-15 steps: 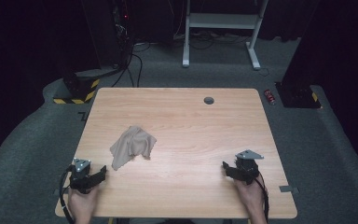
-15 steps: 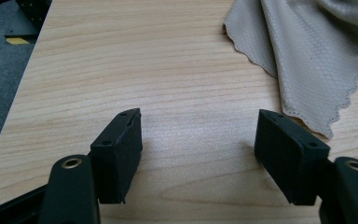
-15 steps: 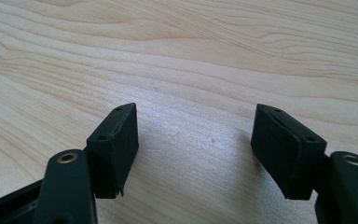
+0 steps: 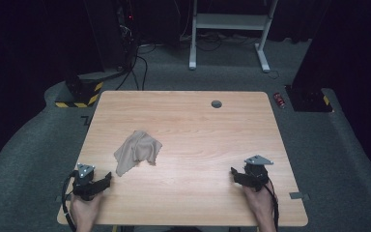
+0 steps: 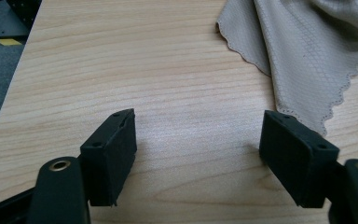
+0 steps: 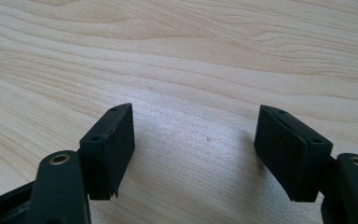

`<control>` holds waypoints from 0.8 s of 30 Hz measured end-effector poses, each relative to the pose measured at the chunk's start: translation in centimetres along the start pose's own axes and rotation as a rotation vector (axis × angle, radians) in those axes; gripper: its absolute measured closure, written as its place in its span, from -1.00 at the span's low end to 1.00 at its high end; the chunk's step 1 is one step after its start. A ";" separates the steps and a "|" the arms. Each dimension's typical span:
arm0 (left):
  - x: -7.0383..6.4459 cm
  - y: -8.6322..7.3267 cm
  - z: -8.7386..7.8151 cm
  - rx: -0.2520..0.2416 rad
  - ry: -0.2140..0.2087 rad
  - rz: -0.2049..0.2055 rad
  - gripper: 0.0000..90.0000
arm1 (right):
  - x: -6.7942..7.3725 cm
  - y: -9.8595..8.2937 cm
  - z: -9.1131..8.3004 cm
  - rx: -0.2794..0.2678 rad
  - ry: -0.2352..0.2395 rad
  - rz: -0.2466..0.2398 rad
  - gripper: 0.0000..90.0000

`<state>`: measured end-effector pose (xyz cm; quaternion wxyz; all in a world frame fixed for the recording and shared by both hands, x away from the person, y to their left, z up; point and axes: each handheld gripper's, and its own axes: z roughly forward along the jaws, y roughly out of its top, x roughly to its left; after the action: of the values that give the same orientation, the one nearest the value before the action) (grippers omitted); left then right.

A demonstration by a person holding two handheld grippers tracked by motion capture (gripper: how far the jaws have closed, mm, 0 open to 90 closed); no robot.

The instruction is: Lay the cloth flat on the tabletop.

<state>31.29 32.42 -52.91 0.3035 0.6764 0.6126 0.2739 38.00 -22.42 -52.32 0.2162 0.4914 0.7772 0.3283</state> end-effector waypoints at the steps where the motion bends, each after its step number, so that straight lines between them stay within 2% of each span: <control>1: 0.0 0.0 0.0 0.000 -0.005 0.003 -0.41 | 0.0 0.0 0.0 0.001 -0.008 0.013 -0.39; 7: -0.1 0.1 0.2 -0.001 -0.005 -0.007 -0.46 | -0.1 0.1 0.1 0.001 -0.015 0.019 -0.39; 9: -0.1 0.2 0.3 0.004 -0.004 0.006 -0.48 | -0.1 0.1 0.1 0.000 -0.017 0.022 -0.40; 12: -0.2 0.3 0.4 0.003 -0.006 0.002 -0.48 | -0.1 0.1 0.1 0.000 -0.017 0.022 -0.40; 20: -0.7 0.7 0.5 -0.011 -0.042 -0.010 -0.43 | -0.1 0.1 0.1 0.000 -0.017 0.021 -0.40; 24: -1.2 1.3 0.4 -0.017 -0.064 0.004 -0.42 | -0.1 0.1 0.1 0.000 -0.017 0.021 -0.40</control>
<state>32.32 31.15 -52.22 0.3279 0.6836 0.5989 0.2579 38.14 -22.51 -52.34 0.2193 0.5024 0.7700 0.3264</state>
